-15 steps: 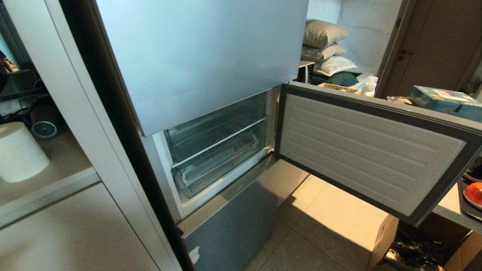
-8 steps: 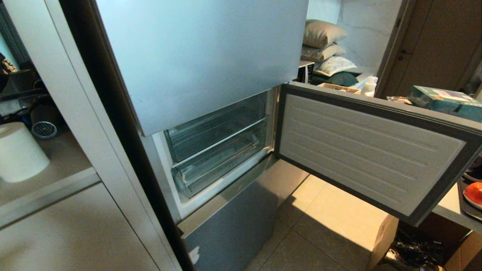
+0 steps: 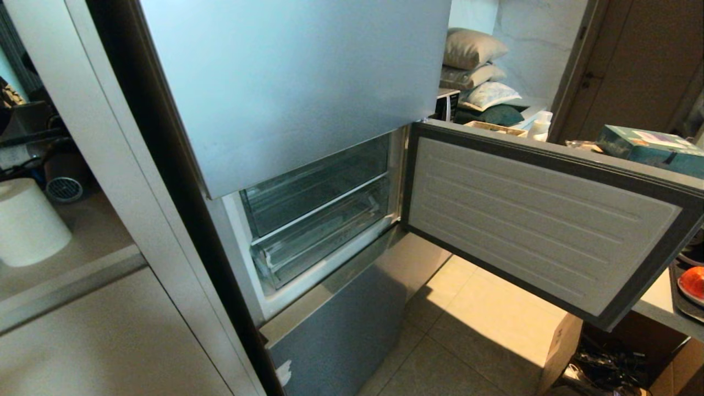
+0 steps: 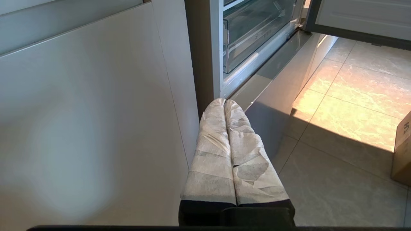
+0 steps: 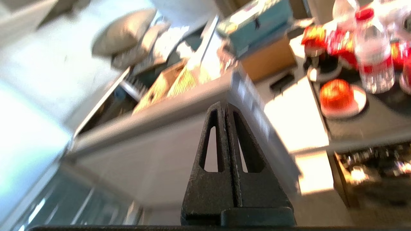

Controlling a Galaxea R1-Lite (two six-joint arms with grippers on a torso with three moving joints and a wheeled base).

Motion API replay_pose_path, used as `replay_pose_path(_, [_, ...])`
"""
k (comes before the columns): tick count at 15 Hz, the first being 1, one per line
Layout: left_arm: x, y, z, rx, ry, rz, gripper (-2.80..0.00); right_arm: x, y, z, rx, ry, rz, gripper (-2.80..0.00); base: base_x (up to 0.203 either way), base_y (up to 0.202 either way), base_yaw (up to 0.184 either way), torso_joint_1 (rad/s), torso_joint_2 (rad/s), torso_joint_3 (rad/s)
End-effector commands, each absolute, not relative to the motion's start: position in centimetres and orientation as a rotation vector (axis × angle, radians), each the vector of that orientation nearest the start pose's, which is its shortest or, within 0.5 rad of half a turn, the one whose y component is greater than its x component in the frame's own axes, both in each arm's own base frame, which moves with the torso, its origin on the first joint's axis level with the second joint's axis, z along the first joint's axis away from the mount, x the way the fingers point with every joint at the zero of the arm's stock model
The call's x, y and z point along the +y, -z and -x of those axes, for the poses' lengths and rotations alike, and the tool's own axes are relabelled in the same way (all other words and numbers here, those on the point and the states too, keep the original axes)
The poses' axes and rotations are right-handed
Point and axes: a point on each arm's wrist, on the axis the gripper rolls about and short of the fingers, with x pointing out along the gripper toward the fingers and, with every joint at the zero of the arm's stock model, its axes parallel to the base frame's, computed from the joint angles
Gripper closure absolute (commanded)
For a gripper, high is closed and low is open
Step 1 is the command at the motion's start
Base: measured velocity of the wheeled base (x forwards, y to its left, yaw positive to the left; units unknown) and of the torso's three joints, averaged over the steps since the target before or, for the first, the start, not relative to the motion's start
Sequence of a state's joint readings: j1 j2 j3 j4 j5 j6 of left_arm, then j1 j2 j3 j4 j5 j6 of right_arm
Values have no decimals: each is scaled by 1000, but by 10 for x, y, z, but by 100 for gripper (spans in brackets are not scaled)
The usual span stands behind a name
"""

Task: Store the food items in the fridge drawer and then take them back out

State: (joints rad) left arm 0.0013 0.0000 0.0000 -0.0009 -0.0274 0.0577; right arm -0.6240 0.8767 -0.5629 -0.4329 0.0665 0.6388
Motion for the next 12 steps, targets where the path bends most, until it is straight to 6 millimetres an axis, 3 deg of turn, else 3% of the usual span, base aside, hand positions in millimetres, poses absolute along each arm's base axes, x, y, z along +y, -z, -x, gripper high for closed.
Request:
replay_pose_path(1, [-1,-75,23,-2,26,-58,0,-99,-253,-118,-259,573,-601,0,0,0,0,0,0,0])
replay_pose_path(5, [-1,-75,23,-2,26,-58,0,-122,-266,-130,-348,588,-549,0,0,0,0,0,0,0])
replay_pose_path(9, [-1,-75,23,-2,26,-58,0,-163,-289,-112,-433,708,-507,0,0,0,0,0,0,0])
replay_pose_path(12, [-1,-75,23,-2,26,-58,0,-192,-287,-102,-420,737,-526,0,0,0,0,0,0,0])
